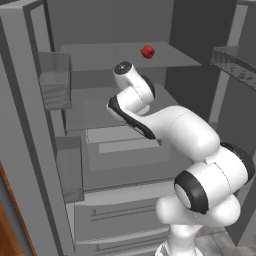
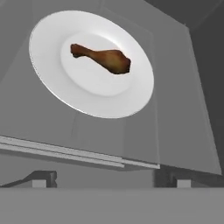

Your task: Transport the chicken drumstick from the fridge to the microwave and turn on the microwave.

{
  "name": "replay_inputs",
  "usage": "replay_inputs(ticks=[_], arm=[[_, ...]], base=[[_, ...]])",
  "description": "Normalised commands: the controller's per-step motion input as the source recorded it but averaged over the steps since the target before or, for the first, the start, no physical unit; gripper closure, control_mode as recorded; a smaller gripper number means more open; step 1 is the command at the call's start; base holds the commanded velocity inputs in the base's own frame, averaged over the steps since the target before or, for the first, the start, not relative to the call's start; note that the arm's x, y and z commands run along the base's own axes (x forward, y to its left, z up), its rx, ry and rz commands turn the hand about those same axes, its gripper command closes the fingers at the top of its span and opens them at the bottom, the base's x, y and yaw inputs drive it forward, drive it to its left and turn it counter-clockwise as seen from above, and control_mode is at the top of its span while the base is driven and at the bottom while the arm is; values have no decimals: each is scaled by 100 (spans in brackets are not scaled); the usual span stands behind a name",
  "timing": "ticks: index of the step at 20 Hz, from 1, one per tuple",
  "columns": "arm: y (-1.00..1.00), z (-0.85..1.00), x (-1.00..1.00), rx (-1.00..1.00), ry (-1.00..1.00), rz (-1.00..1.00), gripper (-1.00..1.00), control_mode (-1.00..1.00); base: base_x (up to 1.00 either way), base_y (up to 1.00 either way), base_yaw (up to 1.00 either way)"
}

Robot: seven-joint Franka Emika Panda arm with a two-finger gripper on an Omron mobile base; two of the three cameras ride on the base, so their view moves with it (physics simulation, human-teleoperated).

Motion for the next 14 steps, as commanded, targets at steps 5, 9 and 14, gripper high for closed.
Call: replay_inputs(ticks=[5, 9, 14], arm=[[-1, -16, 22, 0, -21, -14, -100, -100], [0, -8, 19, 5, -20, -27, -100, -100], [-5, -2, 17, 15, -19, -17, -100, -100]], base=[[0, 0, 0], [0, 0, 0], [0, 0, 0]])
